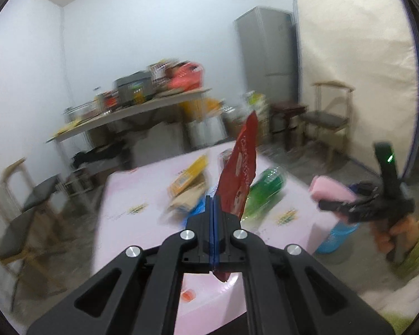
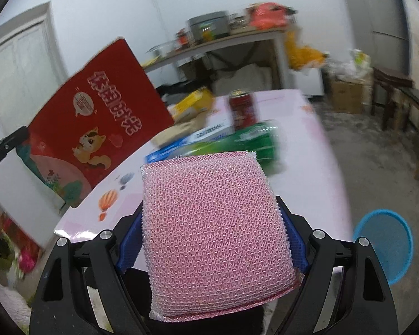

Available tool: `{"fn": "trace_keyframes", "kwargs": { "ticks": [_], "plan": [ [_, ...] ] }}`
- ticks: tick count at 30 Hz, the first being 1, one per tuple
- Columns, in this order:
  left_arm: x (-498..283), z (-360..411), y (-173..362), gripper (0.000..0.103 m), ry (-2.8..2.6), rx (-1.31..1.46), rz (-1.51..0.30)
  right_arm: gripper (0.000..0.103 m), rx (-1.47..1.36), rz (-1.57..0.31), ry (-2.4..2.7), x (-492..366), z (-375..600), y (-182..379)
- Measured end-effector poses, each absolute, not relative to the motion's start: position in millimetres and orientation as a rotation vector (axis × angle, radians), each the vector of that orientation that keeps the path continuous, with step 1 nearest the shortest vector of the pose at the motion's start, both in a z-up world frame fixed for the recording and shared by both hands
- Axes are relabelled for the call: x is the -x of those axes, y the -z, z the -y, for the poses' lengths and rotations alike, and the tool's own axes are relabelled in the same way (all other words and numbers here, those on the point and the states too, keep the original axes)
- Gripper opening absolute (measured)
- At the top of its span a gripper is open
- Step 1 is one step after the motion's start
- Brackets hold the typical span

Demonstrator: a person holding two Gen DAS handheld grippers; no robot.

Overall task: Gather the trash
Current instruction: 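Lift the red snack bag and pink sponge and carry both over the blue wastebasket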

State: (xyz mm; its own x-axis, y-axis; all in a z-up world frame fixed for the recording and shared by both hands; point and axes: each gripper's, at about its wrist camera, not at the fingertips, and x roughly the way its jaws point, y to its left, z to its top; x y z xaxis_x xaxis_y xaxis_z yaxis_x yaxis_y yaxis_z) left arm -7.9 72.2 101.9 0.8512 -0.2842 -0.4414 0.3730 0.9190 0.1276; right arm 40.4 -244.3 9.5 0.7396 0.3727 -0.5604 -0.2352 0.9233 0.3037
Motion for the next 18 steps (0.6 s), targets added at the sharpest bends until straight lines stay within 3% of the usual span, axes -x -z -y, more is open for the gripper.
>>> {"fn": "trace_keyframes", "kwargs": {
  "ticks": [7, 13, 18],
  "plan": [
    [-41, 28, -111, 0.0, 0.644, -0.174, -0.427, 0.079, -0.378, -0.661, -0.027, -9, 358, 4],
    [-109, 149, -80, 0.0, 0.831, -0.181, -0.603, 0.079, -0.617, -0.734, 0.231, 6, 454, 54],
    [-162, 249, -23, 0.0, 0.903, -0.2, -0.822, 0.079, -0.878, -0.809, 0.303, -3, 514, 115]
  ]
}}
